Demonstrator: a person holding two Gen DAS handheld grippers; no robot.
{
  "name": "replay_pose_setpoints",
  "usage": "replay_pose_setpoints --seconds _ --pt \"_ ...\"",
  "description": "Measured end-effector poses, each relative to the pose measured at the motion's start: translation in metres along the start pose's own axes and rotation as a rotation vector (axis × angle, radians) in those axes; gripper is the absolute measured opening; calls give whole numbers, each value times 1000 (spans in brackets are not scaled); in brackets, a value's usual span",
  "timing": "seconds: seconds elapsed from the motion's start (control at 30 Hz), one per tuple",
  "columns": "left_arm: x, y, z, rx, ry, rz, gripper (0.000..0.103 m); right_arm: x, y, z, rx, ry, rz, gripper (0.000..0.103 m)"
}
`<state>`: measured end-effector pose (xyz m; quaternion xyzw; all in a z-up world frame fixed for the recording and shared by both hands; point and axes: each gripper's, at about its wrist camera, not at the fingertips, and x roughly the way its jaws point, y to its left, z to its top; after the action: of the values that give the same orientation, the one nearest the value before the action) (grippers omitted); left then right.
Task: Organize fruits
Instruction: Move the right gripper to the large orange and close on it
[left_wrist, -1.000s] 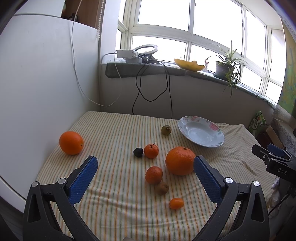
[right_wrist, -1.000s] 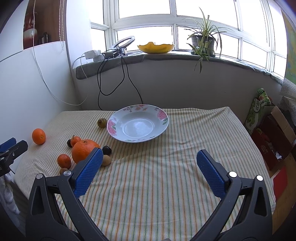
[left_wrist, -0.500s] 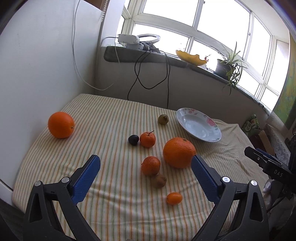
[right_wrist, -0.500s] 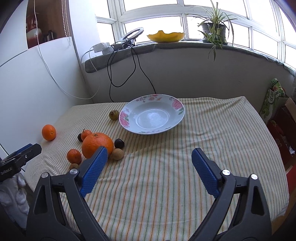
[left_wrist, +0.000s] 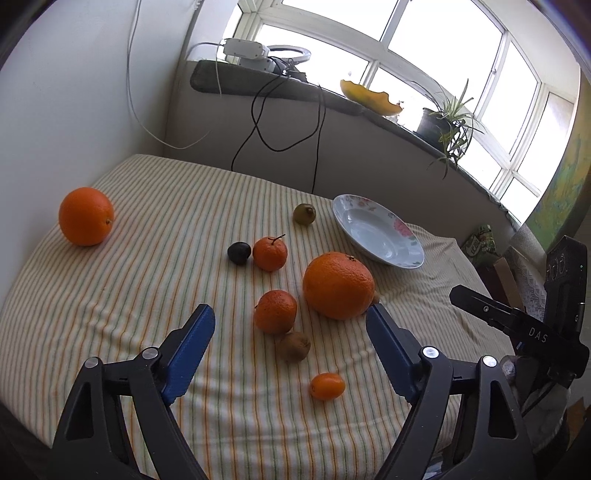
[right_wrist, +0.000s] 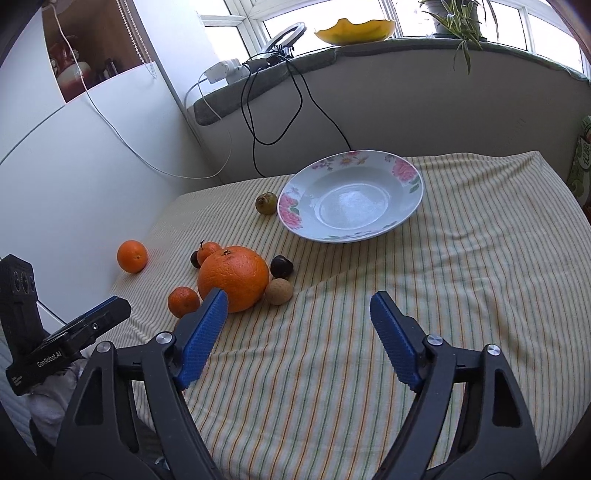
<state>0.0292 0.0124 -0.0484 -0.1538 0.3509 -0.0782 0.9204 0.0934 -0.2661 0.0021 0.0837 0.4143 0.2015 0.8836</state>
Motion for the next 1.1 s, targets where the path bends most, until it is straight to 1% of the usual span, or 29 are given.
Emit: replay_pose_setpoints --seconds 0.13,0.23,0.47,0.53,0.57,0.6,0.63,0.7,0.97,1.1 --pt "7 -2 1 7 17 -27 78 11 0 2 21 31 42 75" --pt "13 -5 2 12 30 -51 75 17 1 6 26 48 72 75" --pt "27 -16 7 52 56 -82 73 32 10 19 24 90 151 75" --pt "32 -19 9 70 63 -87 71 40 11 23 33 108 171 72" --pt "33 -21 9 80 65 -90 70 45 11 24 42 122 180 70" --pt "36 -23 10 90 68 -92 70 50 11 26 54 140 194 64" --pt "38 -25 10 99 71 -94 70 56 10 27 69 159 214 63" --pt "44 -28 11 113 82 -99 70 66 9 29 98 186 247 62" --pt "61 -34 14 138 112 -106 69 94 9 36 169 250 320 57" --pt "64 -37 14 145 121 -111 69 101 14 39 163 266 325 57"
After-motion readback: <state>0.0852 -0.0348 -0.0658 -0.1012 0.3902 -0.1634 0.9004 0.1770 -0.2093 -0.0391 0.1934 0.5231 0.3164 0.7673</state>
